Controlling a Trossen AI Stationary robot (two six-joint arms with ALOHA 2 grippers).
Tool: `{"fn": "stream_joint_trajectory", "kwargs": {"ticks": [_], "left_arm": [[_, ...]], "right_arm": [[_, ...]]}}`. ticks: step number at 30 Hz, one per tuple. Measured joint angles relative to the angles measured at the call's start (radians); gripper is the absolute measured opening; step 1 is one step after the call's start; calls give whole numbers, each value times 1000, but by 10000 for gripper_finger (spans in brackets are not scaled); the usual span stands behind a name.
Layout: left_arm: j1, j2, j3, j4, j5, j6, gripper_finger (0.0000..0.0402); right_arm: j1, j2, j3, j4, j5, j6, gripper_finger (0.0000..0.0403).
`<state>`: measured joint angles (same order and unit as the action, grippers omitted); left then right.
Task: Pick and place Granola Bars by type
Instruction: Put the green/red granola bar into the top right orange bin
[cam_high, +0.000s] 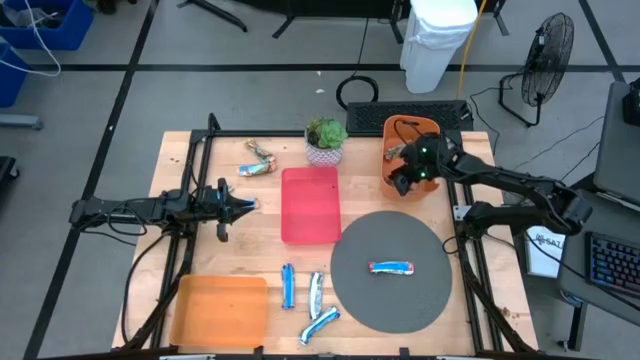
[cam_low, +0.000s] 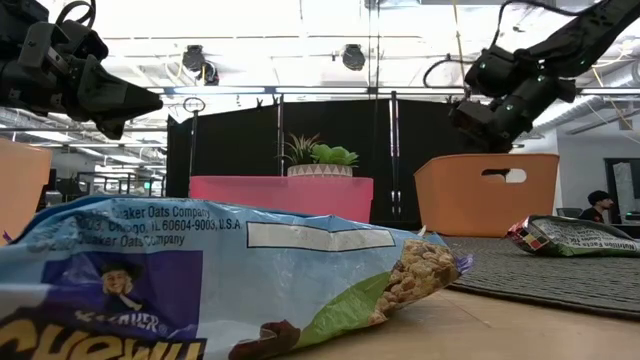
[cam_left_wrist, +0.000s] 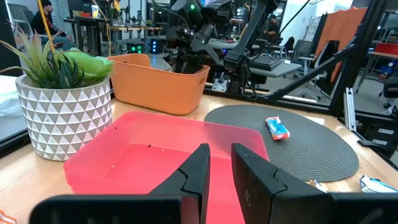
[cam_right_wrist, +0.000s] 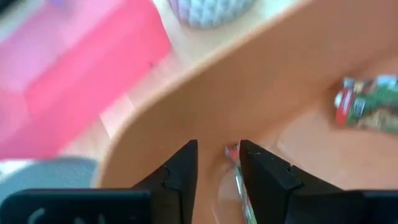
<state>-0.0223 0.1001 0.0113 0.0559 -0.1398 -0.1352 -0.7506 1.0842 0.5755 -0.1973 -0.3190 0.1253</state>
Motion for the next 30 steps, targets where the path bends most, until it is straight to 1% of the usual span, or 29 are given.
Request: {"fn": "stream_joint_trajectory", "kwargs": {"ticks": [4,7,11,13,16,18,20,23,26,30], "left_arm": [[0,0,0,0,0,0,72],[0,0,0,0,0,0,72],[0,0,0,0,0,0,72],[0,0,0,0,0,0,72],[0,0,0,0,0,0,72],[0,0,0,0,0,0,72],[0,0,0,0,0,0,72],[0,0,0,0,0,0,72],[0,0,0,0,0,0,72],[0,0,0,0,0,0,72]], "right_arm": [[0,-69,0,54,-2,30,116],[0,-137,0,96,-60,33,114],[24,-227,0,146,-219,67,109],[61,-264,0,168,-325,92,108],[161,-305,0,222,-500,152,108],[261,-328,0,250,-546,182,107],[386,-341,0,273,-527,185,107],[588,-337,0,318,-425,170,105],[780,-305,0,366,-267,140,105],[997,-228,0,357,-1,65,105]]}}
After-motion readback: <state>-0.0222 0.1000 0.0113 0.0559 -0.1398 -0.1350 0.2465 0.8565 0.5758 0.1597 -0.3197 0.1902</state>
